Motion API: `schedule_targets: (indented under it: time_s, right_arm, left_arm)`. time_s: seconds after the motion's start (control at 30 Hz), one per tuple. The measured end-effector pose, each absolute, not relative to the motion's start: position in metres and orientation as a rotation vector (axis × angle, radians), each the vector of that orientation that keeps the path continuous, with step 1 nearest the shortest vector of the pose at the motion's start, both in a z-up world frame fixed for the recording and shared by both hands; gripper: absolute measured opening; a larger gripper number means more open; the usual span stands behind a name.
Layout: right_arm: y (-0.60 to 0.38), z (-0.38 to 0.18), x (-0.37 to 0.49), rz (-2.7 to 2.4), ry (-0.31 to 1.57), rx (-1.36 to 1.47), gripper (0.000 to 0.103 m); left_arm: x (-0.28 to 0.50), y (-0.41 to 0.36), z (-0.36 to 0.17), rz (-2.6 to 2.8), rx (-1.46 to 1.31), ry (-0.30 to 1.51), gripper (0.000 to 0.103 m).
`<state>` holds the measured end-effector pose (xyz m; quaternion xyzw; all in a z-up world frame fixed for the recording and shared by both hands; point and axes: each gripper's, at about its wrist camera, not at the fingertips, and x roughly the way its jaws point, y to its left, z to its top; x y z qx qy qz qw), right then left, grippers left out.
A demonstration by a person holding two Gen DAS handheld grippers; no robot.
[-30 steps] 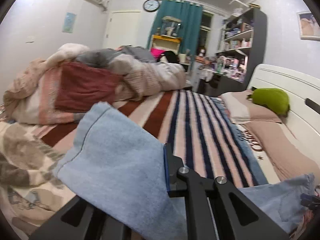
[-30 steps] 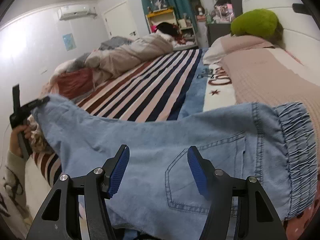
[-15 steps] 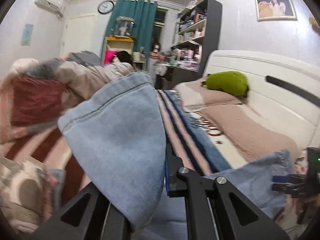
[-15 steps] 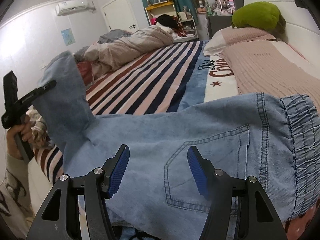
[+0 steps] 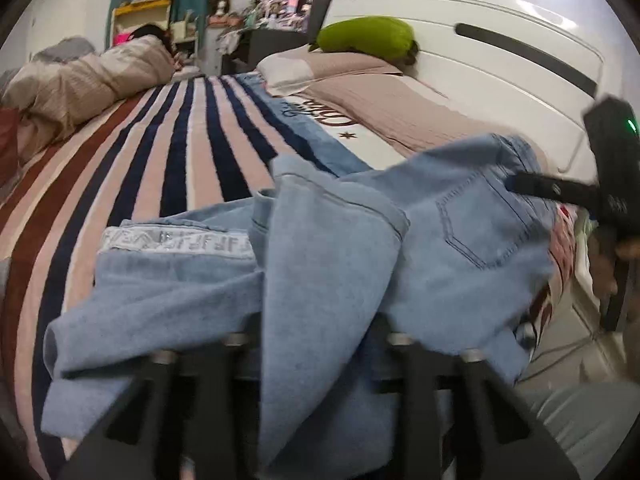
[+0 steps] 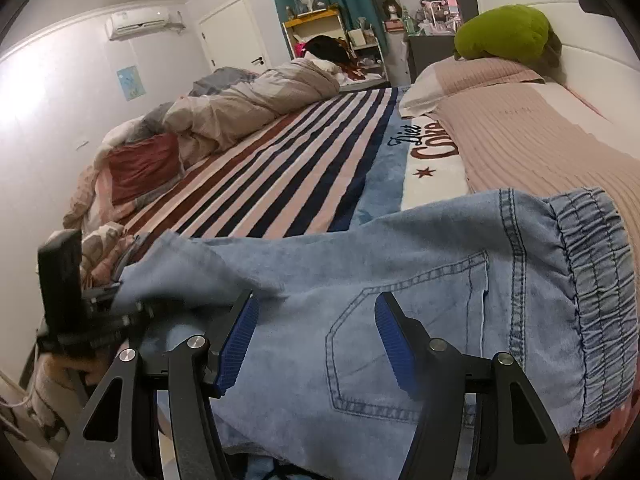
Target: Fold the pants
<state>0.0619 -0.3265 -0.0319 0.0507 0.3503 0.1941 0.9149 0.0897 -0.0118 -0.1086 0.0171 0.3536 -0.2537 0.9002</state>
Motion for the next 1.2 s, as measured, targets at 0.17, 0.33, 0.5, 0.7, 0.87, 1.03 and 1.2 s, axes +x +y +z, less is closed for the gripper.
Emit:
schedule_targets:
  time_s: [0.17, 0.33, 0.5, 0.7, 0.87, 1.03, 1.2]
  right_arm:
    - [-0.321, -0.036, 0.064, 0.412, 0.748, 0.125, 0.056]
    - [-0.300, -0.036, 0.072, 0.468, 0.787, 0.159, 0.062]
    - [-0.272, -0.043, 0.092, 0.500, 0.845, 0.175, 0.064]
    - [-0.229, -0.051, 0.130, 0.560, 0.901, 0.152, 0.064]
    - [-0.185, -0.064, 0.158, 0.649, 0.968, 0.092, 0.066]
    - [-0.158, -0.078, 0.154, 0.707, 1.028, -0.010, 0.015]
    - [-0.182, -0.072, 0.126, 0.671, 1.014, 0.011, 0.010]
  left_arm:
    - [0.066, 0.015, -0.087, -0.549, -0.023, 0.647, 0.068]
    - [0.051, 0.067, -0.069, -0.468, -0.139, 0.578, 0.069]
    - [0.047, 0.113, -0.071, -0.287, -0.136, 0.542, 0.069]
    - [0.063, 0.139, -0.084, -0.214, -0.199, 0.549, 0.069]
    - [0.076, 0.143, -0.096, -0.253, -0.248, 0.550, 0.069]
    - [0.076, 0.146, -0.103, -0.289, -0.265, 0.555, 0.069]
    - [0.073, 0.146, -0.110, -0.325, -0.272, 0.573, 0.069]
